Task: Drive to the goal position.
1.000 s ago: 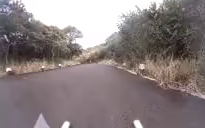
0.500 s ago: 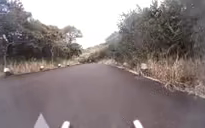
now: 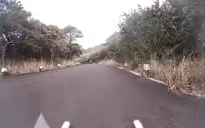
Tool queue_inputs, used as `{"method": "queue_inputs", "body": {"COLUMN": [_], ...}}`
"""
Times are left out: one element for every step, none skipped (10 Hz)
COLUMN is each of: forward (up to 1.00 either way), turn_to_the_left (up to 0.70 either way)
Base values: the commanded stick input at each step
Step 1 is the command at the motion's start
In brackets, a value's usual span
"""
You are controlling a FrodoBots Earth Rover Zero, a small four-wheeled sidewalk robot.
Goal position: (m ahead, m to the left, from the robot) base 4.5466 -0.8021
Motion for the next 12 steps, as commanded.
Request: {"method": "queue_inputs", "body": {"forward": [0.50,0.50,0.50,0.50,0.50,0.50,0.50,0.50,0.50,0.50,0.50,0.50], "turn_to_the_left": [0.00,0.00,0.00,0.00,0.00,0.00,0.00,0.00,0.00,0.00,0.00,0.00]}}
